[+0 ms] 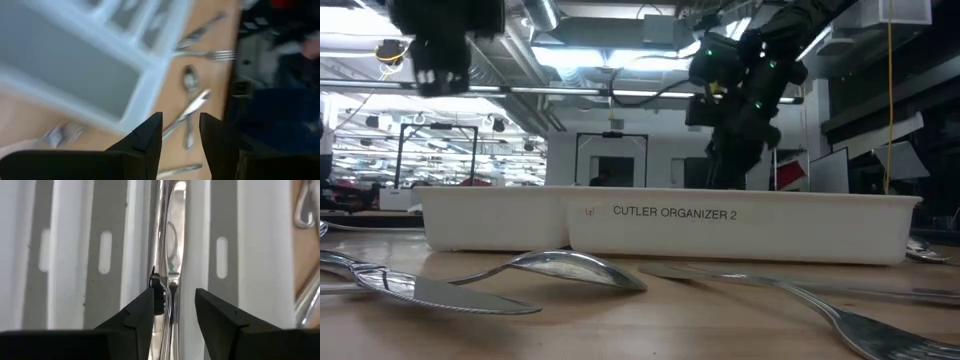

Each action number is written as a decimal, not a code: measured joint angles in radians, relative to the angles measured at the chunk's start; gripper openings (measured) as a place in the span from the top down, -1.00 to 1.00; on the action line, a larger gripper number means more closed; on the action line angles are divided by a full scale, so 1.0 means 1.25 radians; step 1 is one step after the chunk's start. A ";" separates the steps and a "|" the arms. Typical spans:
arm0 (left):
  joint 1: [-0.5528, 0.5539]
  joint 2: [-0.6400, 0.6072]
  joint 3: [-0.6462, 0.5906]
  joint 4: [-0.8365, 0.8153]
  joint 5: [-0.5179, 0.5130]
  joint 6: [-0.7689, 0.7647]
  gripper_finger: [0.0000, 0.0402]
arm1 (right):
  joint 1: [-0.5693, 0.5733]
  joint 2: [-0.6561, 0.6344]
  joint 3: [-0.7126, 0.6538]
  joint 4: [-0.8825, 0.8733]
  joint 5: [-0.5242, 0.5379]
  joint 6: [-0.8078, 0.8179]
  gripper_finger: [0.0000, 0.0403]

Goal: Sort silverware
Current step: Put the knife into the organizer tray, then put the spoon into the organizer tray

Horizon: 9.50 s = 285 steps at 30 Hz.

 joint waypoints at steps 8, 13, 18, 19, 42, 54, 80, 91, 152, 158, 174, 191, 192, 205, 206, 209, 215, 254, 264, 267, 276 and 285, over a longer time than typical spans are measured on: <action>-0.116 0.075 0.000 0.223 -0.121 0.110 0.40 | 0.001 0.000 0.135 -0.158 -0.051 0.046 0.27; -0.167 0.176 0.000 0.302 -0.130 0.188 0.40 | 0.001 0.000 0.237 -0.262 -0.132 0.108 0.27; -0.211 0.273 0.000 0.319 -0.131 0.251 0.40 | 0.025 0.000 0.332 -0.342 -0.167 0.144 0.27; -0.220 0.289 0.000 0.318 -0.131 0.256 0.40 | 0.036 0.000 0.351 -0.355 -0.168 0.144 0.27; -0.348 0.538 0.000 0.445 -0.141 0.442 0.40 | 0.328 0.000 0.465 -0.392 -0.058 0.327 0.27; -0.348 0.621 0.003 0.453 -0.169 0.487 0.41 | 0.388 0.000 0.465 -0.392 -0.050 0.409 0.27; -0.351 0.596 -0.003 0.455 -0.195 0.455 0.87 | 0.410 0.000 0.465 -0.412 -0.048 0.416 0.27; -0.347 0.524 -0.002 0.480 -0.206 0.416 0.87 | 0.408 0.000 0.465 -0.444 -0.035 0.415 0.27; 0.171 0.721 0.089 0.932 -0.232 0.760 0.79 | 0.510 -0.191 0.281 -0.780 0.298 1.204 0.27; 0.170 0.721 0.089 0.890 -0.232 0.776 0.79 | 0.573 -0.190 0.171 -0.659 0.290 1.308 0.27; 0.171 0.721 0.089 0.849 -0.254 0.753 0.79 | 0.630 -0.190 -0.114 -0.299 0.235 1.358 0.27; 0.175 0.720 0.089 0.825 -0.243 0.702 0.74 | 0.676 -0.187 -0.183 -0.224 0.187 1.430 0.27; 0.175 0.720 0.089 0.819 -0.244 0.692 0.70 | 0.676 -0.187 -0.183 -0.224 0.187 1.430 0.27; 0.149 0.696 0.089 0.796 -0.251 0.629 0.23 | 0.676 -0.180 -0.183 -0.227 0.187 1.439 0.27; 0.146 0.688 0.089 0.798 -0.251 0.623 0.23 | 0.676 -0.175 -0.183 -0.230 0.187 1.439 0.27; 0.134 0.661 0.089 0.795 -0.251 0.607 0.23 | 0.675 -0.153 -0.183 -0.231 0.187 1.439 0.27; 0.116 0.608 0.089 0.789 -0.251 0.602 0.23 | 0.675 -0.090 -0.183 -0.242 0.200 1.439 0.27; 0.091 0.397 0.089 0.629 -0.251 0.530 0.23 | 0.675 -0.019 0.035 -0.474 0.125 1.370 0.93; 0.092 0.290 0.089 0.392 -0.251 0.376 0.23 | 0.636 -0.021 0.206 -0.676 0.230 1.103 0.99; 0.092 0.272 0.089 0.338 -0.233 0.327 0.23 | 0.604 -0.021 0.224 -0.672 0.261 0.986 1.00; 0.070 0.239 0.089 0.177 -0.206 0.231 0.23 | 0.438 -0.021 0.226 -0.645 0.271 0.716 0.99; 0.038 0.239 0.089 0.144 -0.206 0.232 0.23 | 0.388 -0.021 0.226 -0.645 0.003 0.916 0.99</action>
